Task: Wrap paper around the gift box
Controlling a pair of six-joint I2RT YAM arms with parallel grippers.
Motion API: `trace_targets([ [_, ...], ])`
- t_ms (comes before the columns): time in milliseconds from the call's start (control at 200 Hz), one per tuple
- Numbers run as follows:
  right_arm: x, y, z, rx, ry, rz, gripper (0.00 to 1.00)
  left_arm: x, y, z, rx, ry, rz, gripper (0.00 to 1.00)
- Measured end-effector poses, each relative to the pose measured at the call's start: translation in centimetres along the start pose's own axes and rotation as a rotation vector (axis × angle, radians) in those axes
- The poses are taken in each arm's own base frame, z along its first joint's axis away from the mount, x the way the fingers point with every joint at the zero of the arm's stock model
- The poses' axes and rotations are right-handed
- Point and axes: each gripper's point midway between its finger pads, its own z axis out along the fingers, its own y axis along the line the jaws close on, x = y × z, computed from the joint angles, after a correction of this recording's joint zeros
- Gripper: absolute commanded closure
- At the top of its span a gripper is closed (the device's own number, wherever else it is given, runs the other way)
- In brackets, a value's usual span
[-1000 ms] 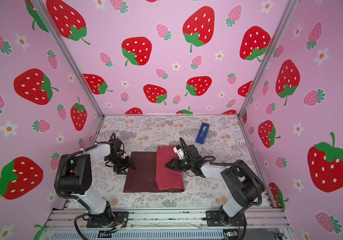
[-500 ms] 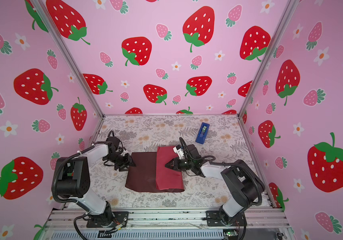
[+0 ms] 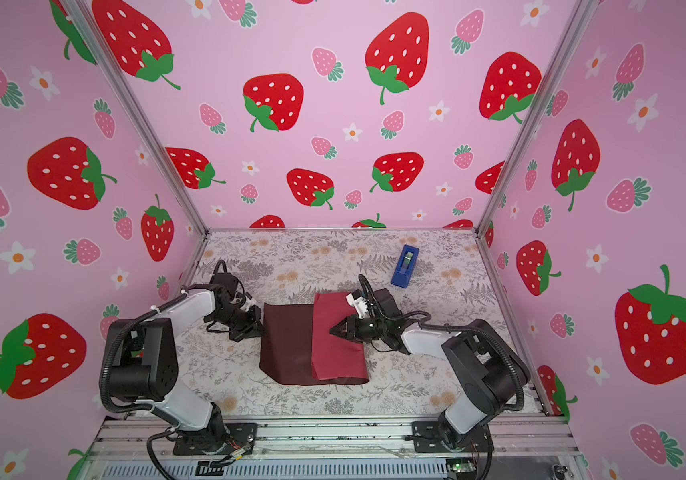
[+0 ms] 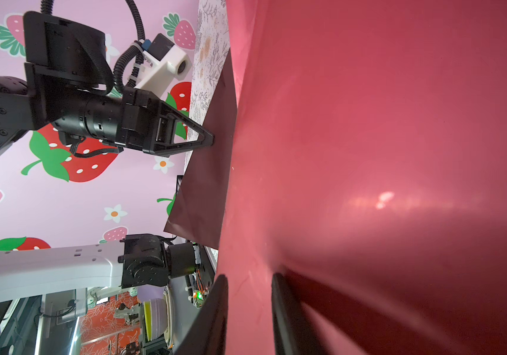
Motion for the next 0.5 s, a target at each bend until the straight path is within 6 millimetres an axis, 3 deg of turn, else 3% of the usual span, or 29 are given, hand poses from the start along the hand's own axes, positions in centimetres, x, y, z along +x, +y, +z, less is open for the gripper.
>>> trace_targets([
  [250, 0.0, 0.0, 0.0, 0.000, 0.000, 0.000, 0.72, 1.2, -3.6, -1.7, 0.057, -0.049, 0.112, 1.00],
  [500, 0.0, 0.0, 0.0, 0.001, 0.000, 0.000, 0.72, 4.2, -7.4, -1.1, 0.081, -0.010, 0.201, 1.00],
])
